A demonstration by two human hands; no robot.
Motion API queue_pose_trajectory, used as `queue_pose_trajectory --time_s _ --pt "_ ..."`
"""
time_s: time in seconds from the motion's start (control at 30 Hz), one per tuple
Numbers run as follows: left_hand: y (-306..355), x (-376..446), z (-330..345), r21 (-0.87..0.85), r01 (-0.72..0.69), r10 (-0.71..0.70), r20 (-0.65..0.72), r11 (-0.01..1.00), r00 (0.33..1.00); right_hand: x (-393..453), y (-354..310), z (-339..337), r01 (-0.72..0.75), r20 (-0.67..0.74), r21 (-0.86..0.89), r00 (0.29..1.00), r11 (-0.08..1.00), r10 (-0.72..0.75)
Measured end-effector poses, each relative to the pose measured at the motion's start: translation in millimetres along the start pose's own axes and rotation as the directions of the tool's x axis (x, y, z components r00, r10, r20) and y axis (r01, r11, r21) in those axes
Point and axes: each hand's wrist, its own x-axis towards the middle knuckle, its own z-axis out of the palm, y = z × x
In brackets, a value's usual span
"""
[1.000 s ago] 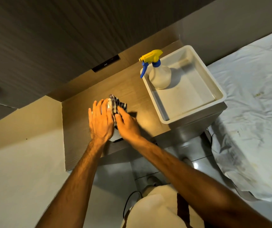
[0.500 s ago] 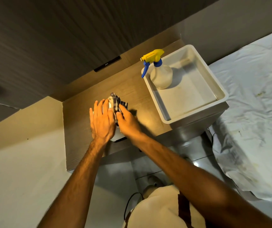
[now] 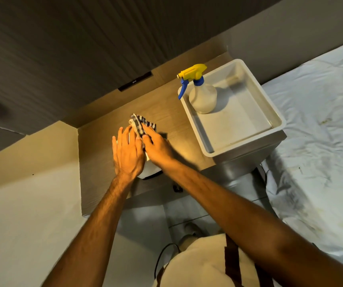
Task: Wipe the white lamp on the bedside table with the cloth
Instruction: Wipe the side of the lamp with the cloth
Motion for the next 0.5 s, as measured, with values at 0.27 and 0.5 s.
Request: queue_pose_trajectory --time_s 0.27,0.5 --pt "4 -1 2 -0.065 0.039 -0.042 -0.042 0.997 0.998 -37 42 8 -0.300 -0.117 0.037 0.946 0.953 0.302" --pt "6 3 2 -0.044 0.035 -0.037 -0.049 0.998 0.998 -62 -7 -7 -0.282 -0.097 0.235 0.946 0.930 0.311"
